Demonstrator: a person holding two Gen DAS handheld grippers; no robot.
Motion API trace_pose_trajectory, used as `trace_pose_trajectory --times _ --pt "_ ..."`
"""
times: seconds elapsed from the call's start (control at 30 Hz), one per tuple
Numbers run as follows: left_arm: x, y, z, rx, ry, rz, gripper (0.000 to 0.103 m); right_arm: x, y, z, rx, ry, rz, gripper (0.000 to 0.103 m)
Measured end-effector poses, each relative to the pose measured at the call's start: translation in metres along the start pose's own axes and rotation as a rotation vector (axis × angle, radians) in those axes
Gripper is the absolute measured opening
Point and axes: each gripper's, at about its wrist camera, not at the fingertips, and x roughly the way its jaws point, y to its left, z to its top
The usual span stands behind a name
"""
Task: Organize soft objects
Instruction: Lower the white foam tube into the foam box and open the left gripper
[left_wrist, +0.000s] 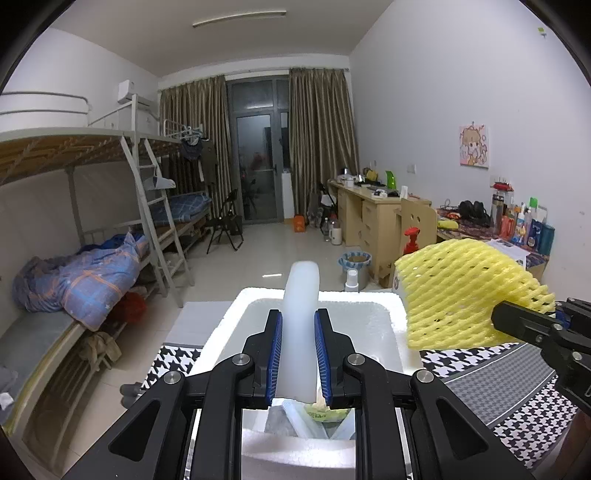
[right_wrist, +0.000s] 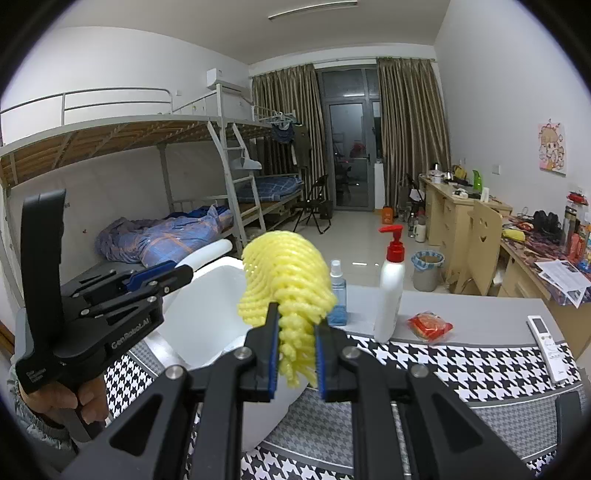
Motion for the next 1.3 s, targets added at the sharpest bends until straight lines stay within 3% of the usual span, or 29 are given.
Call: trace_pose_trajectory --times 0.3,0.37,0.4,0.43,0.5,0.63,0.87,1.3 --pt "0.017 0.004 0.0 -0.002 0.034 -0.014 0.021 0.001 0.0 0.001 0.007 0.012 -0.032 0.02" --pt "0.017 0.005 0.0 0.003 0.036 -0.015 0.028 0.002 0.0 0.002 0.007 0.014 -0.037 0.02" --pt "0.018 0.006 -0.001 -0.001 0.038 -0.006 0.037 0.003 0.001 0.002 0.008 0.015 -0.038 0.02" --pt "0.018 0.008 -0.001 -0.005 0.038 0.006 0.055 0.004 0.002 0.003 0.008 0.017 -0.04 0.02" --pt "0.016 0.01 -0.001 -0.016 0.026 0.018 0.076 0.005 0.004 0.004 0.005 0.02 -0.043 0.02" --pt "0.011 0.015 -0.003 -0.029 0.02 0.021 0.09 0.005 0.005 0.004 0.002 0.02 -0.043 0.02" --pt "0.003 0.014 -0.002 -0.01 -0.008 0.06 0.1 0.007 0.012 0.009 -0.017 0.017 -0.045 0.02" --pt "-0.016 0.037 -0.002 -0.046 -0.047 0.103 0.101 0.012 0.024 0.013 -0.051 0.006 -0.037 0.02"
